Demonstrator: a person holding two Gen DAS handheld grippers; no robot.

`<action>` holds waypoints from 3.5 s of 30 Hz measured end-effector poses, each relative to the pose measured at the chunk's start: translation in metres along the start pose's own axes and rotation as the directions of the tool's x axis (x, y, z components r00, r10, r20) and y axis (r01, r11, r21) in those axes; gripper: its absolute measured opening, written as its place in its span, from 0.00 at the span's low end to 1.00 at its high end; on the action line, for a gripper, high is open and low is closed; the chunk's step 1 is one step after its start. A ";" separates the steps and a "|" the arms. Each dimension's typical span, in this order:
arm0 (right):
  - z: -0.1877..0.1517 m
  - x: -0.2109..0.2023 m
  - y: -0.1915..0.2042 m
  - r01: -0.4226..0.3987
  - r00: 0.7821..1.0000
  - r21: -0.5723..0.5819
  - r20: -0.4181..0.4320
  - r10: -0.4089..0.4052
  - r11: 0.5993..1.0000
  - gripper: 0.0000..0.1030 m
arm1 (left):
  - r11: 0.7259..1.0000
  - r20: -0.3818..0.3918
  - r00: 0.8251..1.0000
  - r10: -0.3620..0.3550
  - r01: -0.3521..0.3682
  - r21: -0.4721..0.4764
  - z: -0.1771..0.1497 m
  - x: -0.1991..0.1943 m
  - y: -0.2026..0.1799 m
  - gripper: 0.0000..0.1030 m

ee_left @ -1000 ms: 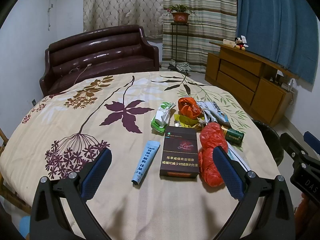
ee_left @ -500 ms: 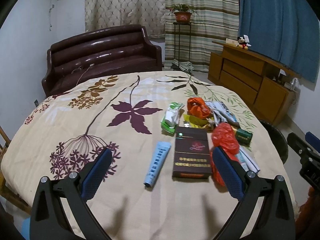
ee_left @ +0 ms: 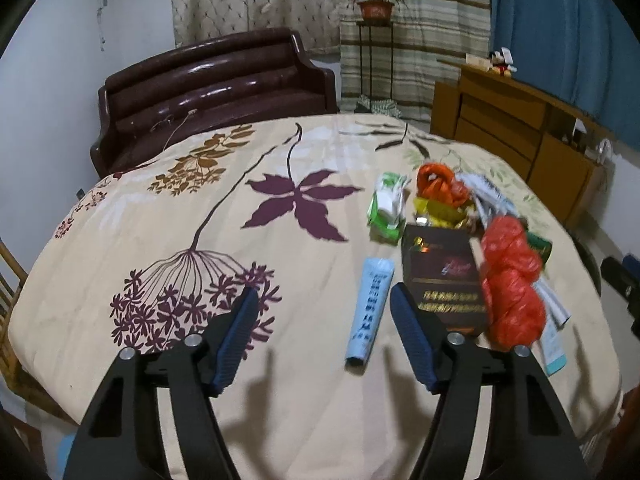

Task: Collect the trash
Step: 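Grasp the red plastic bag with the right gripper while the left gripper grasps the blue tube, then carry both items over the black bin and open both grippers to drop them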

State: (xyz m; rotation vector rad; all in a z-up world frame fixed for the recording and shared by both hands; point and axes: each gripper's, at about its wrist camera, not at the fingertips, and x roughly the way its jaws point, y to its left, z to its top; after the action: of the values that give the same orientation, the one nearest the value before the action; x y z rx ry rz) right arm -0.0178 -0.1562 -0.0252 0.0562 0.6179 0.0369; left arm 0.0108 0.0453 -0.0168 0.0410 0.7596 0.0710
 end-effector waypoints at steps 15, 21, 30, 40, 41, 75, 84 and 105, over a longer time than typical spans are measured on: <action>0.013 0.012 0.016 -0.048 0.999 -0.025 -0.022 0.047 0.999 0.54 | 0.991 -0.141 0.984 -0.113 0.122 0.058 0.001 0.028 -0.007 0.33; 0.014 0.016 0.023 -0.071 0.997 -0.032 -0.036 0.070 0.997 0.54 | 0.987 -0.152 0.980 -0.127 0.140 0.079 0.000 0.033 -0.013 0.17; 0.015 0.018 0.049 -0.129 0.991 -0.066 -0.044 0.127 0.989 0.54 | 0.991 -0.103 0.986 -0.128 0.130 0.016 0.001 0.023 0.005 0.14; 0.015 0.042 0.076 -0.162 0.982 -0.095 -0.115 0.151 0.982 0.45 | 0.998 -0.014 0.998 -0.061 0.061 0.020 0.008 0.010 0.020 0.14; 0.014 0.045 0.076 -0.170 0.979 -0.090 -0.130 0.157 0.981 0.42 | 0.998 -0.013 0.998 -0.064 0.064 0.019 0.009 0.010 0.021 0.14; 0.060 0.001 -0.089 0.058 0.994 0.026 0.090 -0.060 0.998 0.26 | 0.936 0.091 0.940 -0.329 0.311 0.165 0.063 -0.006 -0.137 0.14; 0.064 0.025 -0.150 0.096 0.991 0.097 0.087 -0.105 0.991 0.26 | 0.917 0.042 0.936 -0.349 0.332 0.220 0.069 0.022 -0.215 0.15; 0.070 0.072 -0.206 0.075 0.995 0.128 0.059 -0.083 0.989 0.27 | 0.933 -0.032 0.965 -0.259 0.258 0.250 0.079 0.069 -0.290 0.29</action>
State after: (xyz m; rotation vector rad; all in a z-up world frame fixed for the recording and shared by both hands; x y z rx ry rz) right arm 0.0852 -0.3613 -0.0234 0.1542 0.5569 -0.0806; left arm 0.1292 -0.2388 -0.0249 0.1827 0.7634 -0.2781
